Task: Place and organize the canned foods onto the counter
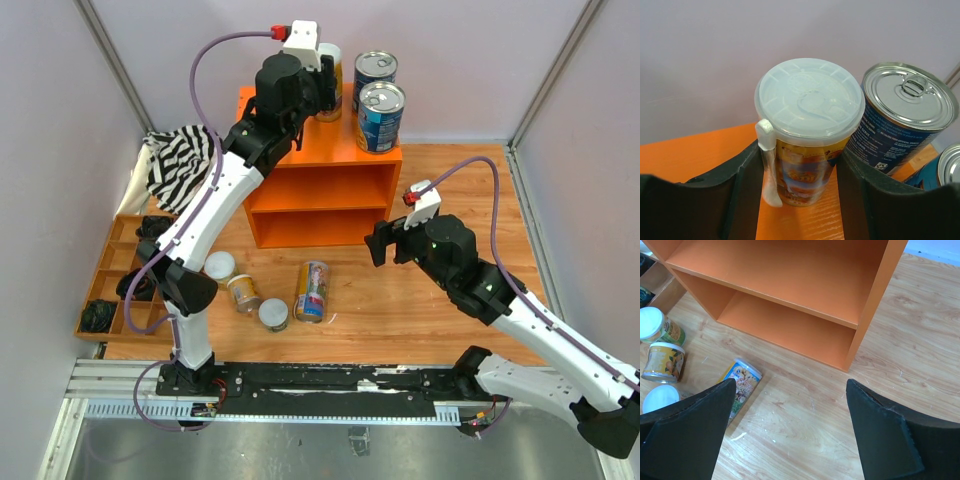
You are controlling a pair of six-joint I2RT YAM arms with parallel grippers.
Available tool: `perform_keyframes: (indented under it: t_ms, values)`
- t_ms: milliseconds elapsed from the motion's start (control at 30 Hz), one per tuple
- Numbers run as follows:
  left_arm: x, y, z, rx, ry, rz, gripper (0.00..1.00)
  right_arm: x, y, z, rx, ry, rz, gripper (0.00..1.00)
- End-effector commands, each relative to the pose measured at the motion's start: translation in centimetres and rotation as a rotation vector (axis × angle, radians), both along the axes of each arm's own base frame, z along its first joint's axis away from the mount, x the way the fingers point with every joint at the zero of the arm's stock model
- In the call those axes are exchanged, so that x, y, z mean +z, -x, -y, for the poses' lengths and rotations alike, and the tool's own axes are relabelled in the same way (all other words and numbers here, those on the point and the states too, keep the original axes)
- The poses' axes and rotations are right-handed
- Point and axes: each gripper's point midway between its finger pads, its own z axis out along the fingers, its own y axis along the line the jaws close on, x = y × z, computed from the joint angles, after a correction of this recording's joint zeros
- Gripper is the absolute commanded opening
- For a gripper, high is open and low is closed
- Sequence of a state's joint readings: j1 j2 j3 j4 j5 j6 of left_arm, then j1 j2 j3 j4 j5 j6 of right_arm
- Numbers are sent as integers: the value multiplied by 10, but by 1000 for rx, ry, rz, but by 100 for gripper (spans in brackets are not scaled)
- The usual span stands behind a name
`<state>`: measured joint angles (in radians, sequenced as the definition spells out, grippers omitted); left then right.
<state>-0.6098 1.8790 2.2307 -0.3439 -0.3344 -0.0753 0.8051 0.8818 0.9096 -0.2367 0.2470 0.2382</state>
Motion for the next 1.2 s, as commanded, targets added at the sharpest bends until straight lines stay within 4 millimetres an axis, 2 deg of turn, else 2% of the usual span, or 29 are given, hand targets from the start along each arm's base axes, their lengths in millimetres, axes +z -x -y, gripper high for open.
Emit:
perform_keyframes:
  t_ms: [0,100,200,367,500,700,800,867,967,1067,1167]
  values:
    - [33,-1,0,-10,55,109,59,13,-2,-2,-2,-20,37,92]
    - [30,-2,0,-10,51,105,76,14,-1,-2,-1,-21,36,92]
    - [28,-3,1,-12,54,102,86,15,0,0,-4,-21,38,93]
    - [29,-2,0,-4,62,98,89,16,1,2,-5,-20,40,93]
    - [37,6,-7,2,81,107,91,14,2,2,-4,-18,37,93]
    - [54,38,-33,27,140,114,93,7,4,0,4,-20,13,93]
    - [53,58,-47,39,167,82,93,-1,4,-4,4,-22,-16,93]
    - [46,73,-54,44,175,58,93,-8,4,-7,6,-19,-33,92]
    - [22,97,-56,39,157,5,93,-19,5,-10,1,-22,-61,93]
    - [-11,120,-56,31,139,-77,93,-25,7,-10,-7,-38,-80,93]
    - [-53,144,-52,11,130,-169,92,-30,9,-7,-17,-49,-93,93]
